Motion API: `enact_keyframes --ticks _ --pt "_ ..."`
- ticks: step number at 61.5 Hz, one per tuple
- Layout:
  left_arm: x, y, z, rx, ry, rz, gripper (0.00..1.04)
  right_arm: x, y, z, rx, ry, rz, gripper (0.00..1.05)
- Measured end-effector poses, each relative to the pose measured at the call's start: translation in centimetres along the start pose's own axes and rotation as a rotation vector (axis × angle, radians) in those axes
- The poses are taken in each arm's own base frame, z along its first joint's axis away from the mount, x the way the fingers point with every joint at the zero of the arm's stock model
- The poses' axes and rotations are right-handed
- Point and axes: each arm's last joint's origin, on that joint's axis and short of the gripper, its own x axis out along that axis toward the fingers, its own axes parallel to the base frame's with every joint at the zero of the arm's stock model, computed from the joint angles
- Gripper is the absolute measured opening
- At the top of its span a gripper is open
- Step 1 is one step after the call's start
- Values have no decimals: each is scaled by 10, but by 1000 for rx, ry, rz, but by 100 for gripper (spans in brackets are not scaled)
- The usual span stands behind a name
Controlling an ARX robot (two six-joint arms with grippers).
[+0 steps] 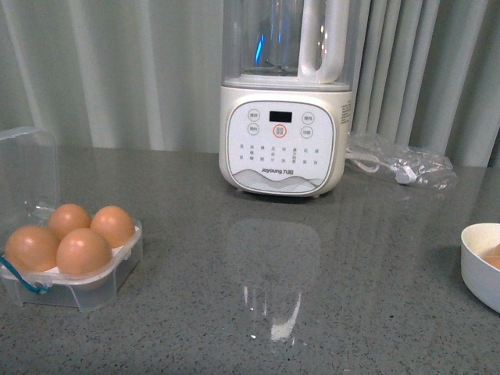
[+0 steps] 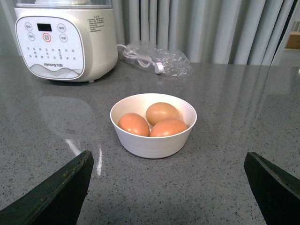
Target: Put egg into box
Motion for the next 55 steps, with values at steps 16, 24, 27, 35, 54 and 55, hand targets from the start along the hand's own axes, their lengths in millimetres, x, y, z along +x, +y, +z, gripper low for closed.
enact_keyframes --ticks 16,24,27,35,54,55 --pt "12 -16 0 -24 8 -64 98 0 0 0 0 0 0 98" --pt "9 -36 2 -39 4 -132 98 0 0 0 0 0 0 98" --pt "6 -46 2 -41 5 -162 98 0 0 0 0 0 0 98" --pt "-4 -69 -1 -29 13 -244 98 0 0 0 0 0 0 98" --pt "-23 -97 -8 12 53 -377 98 0 0 0 0 0 0 98" --pt "-24 -96 -8 15 52 -375 98 0 0 0 0 0 0 98"
